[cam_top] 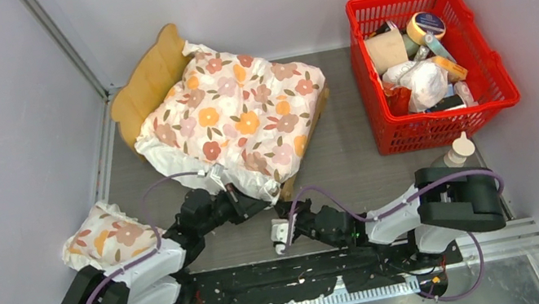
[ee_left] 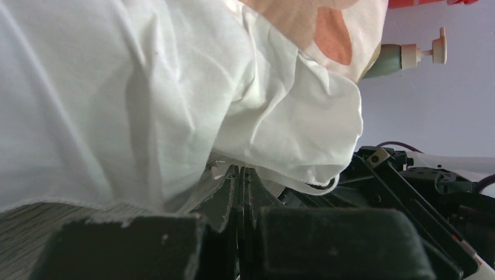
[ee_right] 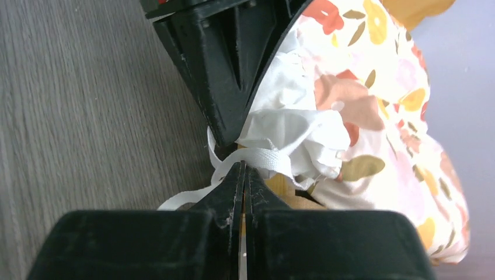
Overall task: Set up the pet bed
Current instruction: Tie the ropes to the bed frame.
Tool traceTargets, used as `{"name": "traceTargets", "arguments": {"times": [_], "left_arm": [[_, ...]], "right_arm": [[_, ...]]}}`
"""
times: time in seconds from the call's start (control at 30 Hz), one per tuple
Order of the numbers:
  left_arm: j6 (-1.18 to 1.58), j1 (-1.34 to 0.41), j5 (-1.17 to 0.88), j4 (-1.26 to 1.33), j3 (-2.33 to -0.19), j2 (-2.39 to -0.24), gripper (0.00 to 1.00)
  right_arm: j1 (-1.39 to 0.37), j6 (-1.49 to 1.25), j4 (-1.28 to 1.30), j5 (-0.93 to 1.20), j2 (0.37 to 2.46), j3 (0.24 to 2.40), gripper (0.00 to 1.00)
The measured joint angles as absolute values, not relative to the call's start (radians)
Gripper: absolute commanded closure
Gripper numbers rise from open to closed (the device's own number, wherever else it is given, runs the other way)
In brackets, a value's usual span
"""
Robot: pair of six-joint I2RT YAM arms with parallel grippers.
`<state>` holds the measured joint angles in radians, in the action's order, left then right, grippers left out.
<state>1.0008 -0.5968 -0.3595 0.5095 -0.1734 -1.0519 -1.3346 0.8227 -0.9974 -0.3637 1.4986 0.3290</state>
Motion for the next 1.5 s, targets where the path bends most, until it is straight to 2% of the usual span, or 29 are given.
{"name": "traceTargets", "arguments": {"times": [0.23,0.33,0.43,0.47,0.73,0.87,1.17,1.37,1.5], "left_arm": [[0.987,-0.622,-0.328,0.516,-0.155,-1.057,1.0],[0.986,-0.623,-0.314,0.497,-0.149,-1.05,1.0],[0.982,-0.623,-0.306,0.495,-0.149,-1.041,1.0],[0.981,-0.623,-0.306,0.492,-0.149,-1.039,1.0],[0.97,-0.623,-0.305,0.477,-0.15,-1.038,1.0],[0.967,-0.623,-0.306,0.475,-0.157,-1.046,1.0],[0.967,-0.625,-0.306,0.475,-0.159,-1.059,1.0],[0.967,-0.625,-0.306,0.476,-0.159,-1.069,1.0],[0.968,-0.625,-0.305,0.478,-0.159,-1.071,1.0]], "right_arm": [[-1.336,0.625,-1.072,-0.425,1.485,0.281,0.95],[-1.336,0.539,-1.06,-0.437,1.443,0.274,0.79],[-1.336,0.427,-1.01,-0.459,1.4,0.278,0.71],[-1.336,0.384,-0.979,-0.466,1.386,0.281,0.64],[-1.336,0.02,-0.825,-0.479,1.316,0.283,0.47],[-1.336,-0.077,-0.822,-0.46,1.341,0.284,0.47],[-1.341,-0.298,-0.906,-0.498,1.581,0.298,0.45],[-1.359,-0.352,-1.012,-0.554,1.721,0.34,0.42],[-1.362,-0.362,-1.038,-0.585,1.78,0.391,0.44]]}}
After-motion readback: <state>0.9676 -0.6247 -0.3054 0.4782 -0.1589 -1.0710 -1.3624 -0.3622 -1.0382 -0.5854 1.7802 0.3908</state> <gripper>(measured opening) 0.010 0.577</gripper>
